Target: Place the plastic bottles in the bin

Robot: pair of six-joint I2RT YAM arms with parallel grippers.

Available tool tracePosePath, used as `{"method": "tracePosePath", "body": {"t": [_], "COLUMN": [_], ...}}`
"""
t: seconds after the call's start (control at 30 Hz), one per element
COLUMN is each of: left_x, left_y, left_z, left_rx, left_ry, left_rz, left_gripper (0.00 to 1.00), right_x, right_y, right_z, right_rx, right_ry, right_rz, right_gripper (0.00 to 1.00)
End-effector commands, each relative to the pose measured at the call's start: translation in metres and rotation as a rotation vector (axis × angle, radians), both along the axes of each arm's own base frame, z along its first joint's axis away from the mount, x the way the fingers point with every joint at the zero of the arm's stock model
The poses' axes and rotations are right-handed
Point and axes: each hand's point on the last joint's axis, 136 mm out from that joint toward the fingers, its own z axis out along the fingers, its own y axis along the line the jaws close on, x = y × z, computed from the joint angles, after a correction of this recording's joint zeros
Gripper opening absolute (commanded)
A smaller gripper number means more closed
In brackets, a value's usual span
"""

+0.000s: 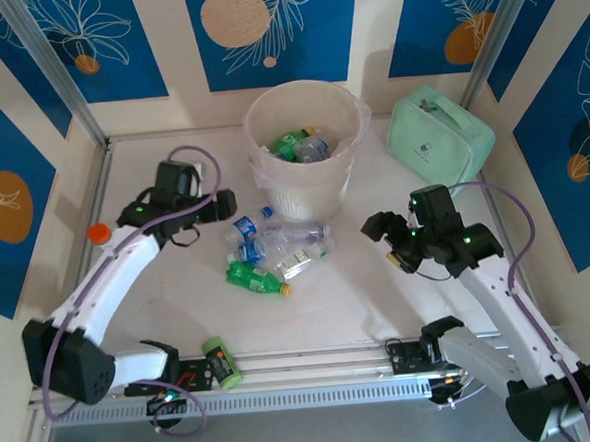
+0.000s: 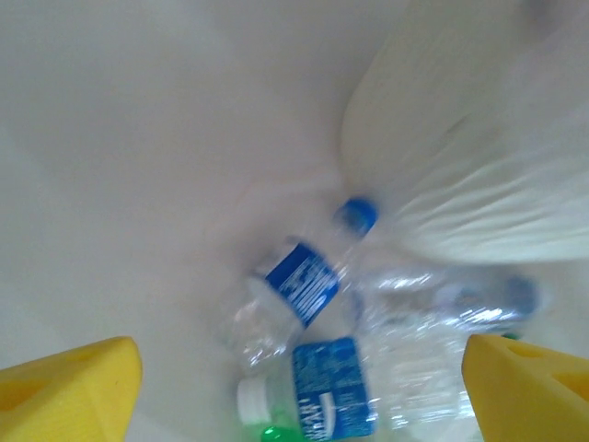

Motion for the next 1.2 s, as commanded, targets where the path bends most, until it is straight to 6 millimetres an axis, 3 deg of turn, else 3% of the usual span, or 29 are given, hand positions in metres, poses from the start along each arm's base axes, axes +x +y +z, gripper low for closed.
{"method": "tracePosePath", "body": {"t": [0.0, 0.1, 0.27, 0.53, 0.8, 1.17], "left_x": [0.016, 0.030, 0.047, 0.048, 0.038, 0.000], "left_y": [-0.007, -0.011, -0.013, -0.029, -0.028, -0.033], "left_z": [-0.023, -0.049, -0.073, -0.103, -0.126, -0.151], "left_rx": [-0.015, 0.016, 0.043, -0.033, -0.016, -0.097], "left_ry": [-0.001, 0.045, 0.071, 0.124, 0.207, 0.314], "left_rz": [-0.031, -0.047, -0.056, -0.081, -0.083, -0.060], "left_gripper": [0.89, 0.89, 0.90, 0.90, 0.93, 0.86], "right_x": [-0.016, -0.033, -0.055, -0.051, -0.041, -0.025], "right_y": [0.006, 0.008, 0.005, 0.004, 0.011, 0.023], "right_z": [0.011, 0.008, 0.003, -0.005, -0.008, -0.014], "right_rx": [0.001, -0.022, -0.050, -0.058, -0.076, -0.058], "right_ry": [-0.002, 0.016, 0.037, 0.035, 0.047, 0.075], "right_rz": [0.013, 0.029, 0.034, 0.013, 0.034, 0.076], "right_gripper": [0.83, 0.83, 0.83, 0.84, 0.88, 0.91]}}
